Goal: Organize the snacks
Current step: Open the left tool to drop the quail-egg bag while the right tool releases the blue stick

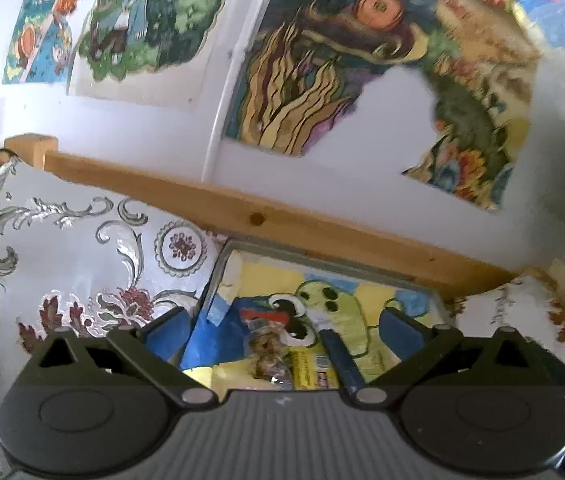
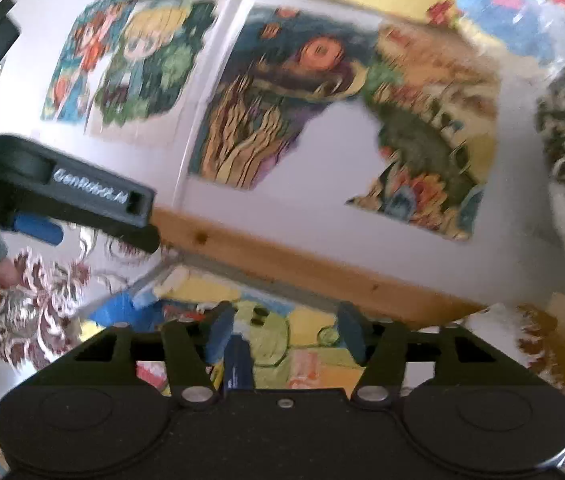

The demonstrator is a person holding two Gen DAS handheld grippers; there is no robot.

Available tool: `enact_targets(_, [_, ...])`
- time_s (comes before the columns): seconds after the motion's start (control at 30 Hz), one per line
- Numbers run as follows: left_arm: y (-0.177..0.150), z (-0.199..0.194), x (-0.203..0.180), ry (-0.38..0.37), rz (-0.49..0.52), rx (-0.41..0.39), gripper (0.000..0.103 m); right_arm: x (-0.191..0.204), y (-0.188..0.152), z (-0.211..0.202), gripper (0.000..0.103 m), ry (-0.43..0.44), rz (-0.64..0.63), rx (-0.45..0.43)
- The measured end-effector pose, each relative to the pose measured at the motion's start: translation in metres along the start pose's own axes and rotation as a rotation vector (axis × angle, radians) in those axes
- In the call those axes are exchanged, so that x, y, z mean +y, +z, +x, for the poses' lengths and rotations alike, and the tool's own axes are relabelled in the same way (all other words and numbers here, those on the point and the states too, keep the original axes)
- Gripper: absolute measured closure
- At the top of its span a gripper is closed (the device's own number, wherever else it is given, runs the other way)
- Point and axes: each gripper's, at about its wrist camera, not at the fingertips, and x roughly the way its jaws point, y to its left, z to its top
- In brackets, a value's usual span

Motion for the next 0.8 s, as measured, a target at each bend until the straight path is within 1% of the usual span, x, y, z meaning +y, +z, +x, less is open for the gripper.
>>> enact_targets(0.07, [-0.001,-0.013,-0.002,-0.001,0.002,-0.019,0.0,-0.002,0.002,-0.014,0.031,0.004,0.01,-0.021])
enact_targets(0.17, [-0.004,-0.032,-0.006,0.012,0.019,-0.044,0.0,-0.006,0.001,-0.032,0.025,0.012,0.02,-0.044])
enact_targets(0.23, [-0.007,-0.043,-0.009,0.024,0.036,-0.057,0.0,-0.008,0.0,-0.043,0.014,0.014,0.02,-0.056])
enact_targets(0.43, [-0.019,-0.073,-0.015,0.043,0.069,-0.096,0.0,-0.01,-0.006,-0.078,0.005,0.01,0.023,-0.139])
enact_targets(0.6, [-0.03,-0.093,-0.017,0.058,0.076,-0.106,0.0,-0.011,-0.015,-0.107,0.001,0.007,0.047,-0.166])
enact_targets(0.8, [-0.047,-0.115,-0.012,0.06,0.083,-0.104,0.0,-0.009,-0.026,-0.14,0.001,0.014,0.064,-0.187])
